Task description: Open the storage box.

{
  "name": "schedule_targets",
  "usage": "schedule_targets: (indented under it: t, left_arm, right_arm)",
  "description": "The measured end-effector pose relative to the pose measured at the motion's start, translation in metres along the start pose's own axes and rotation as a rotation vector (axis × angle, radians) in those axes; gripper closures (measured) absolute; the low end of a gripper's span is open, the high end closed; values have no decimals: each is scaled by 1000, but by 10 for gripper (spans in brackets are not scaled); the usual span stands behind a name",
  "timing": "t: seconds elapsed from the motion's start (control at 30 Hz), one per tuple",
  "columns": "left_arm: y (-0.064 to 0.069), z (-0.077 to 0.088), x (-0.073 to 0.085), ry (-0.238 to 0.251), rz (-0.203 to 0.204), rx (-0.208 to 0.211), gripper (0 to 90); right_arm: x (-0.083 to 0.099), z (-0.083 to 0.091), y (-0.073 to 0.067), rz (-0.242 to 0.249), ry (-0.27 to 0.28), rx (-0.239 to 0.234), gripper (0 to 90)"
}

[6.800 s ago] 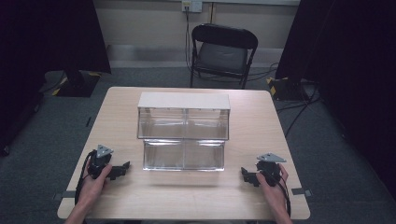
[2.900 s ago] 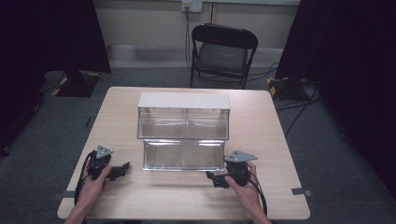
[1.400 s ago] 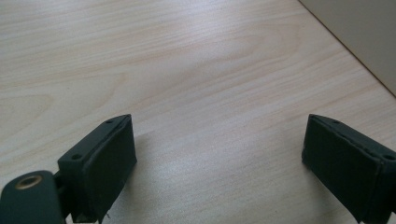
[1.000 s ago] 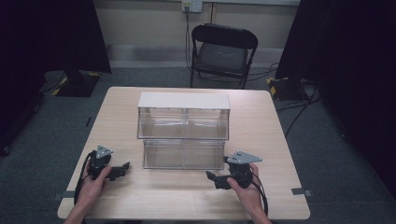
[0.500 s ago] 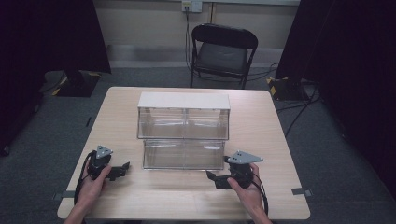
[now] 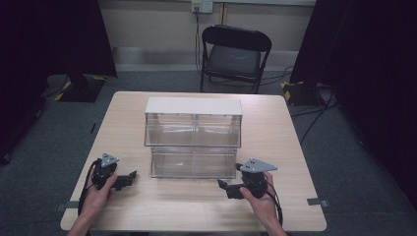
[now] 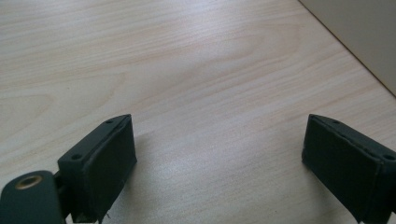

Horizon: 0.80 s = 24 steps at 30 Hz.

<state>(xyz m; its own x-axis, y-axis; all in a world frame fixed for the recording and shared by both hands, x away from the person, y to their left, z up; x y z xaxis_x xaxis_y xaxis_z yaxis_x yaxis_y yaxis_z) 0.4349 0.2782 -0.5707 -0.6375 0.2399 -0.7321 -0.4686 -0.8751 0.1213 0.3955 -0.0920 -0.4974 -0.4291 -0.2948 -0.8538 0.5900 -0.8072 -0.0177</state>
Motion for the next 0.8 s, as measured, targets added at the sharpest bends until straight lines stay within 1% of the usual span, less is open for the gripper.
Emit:
schedule_targets:
  t: [0.07, 0.6, 0.8]
  left_arm:
    - [0, 0, 0, 0, 0, 0, 92]
    - [0, 0, 0, 0, 0, 0, 92]
    - [0, 0, 0, 0, 0, 0, 92]
  right_arm:
    - [-1, 1, 0, 4, 6, -3, 112]
    - [-1, 2, 0, 23, 1, 14, 124]
    - [-3, 3, 0, 28, 7, 16, 126]
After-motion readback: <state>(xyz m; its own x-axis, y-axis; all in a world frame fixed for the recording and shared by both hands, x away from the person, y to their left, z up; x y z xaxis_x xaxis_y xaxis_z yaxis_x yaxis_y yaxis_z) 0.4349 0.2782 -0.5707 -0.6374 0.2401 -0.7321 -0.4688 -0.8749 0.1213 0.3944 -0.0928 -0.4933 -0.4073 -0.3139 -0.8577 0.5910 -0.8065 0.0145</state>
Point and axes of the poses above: each handheld gripper's, and its own axes: z roughly backward along the jaws, x roughly out of its underside, y roughly to its right, the point moved 10 cm from there along -z, roughly forward along the jaws, and after that the axes turned 10 degrees about x, right-handed, at the moved point
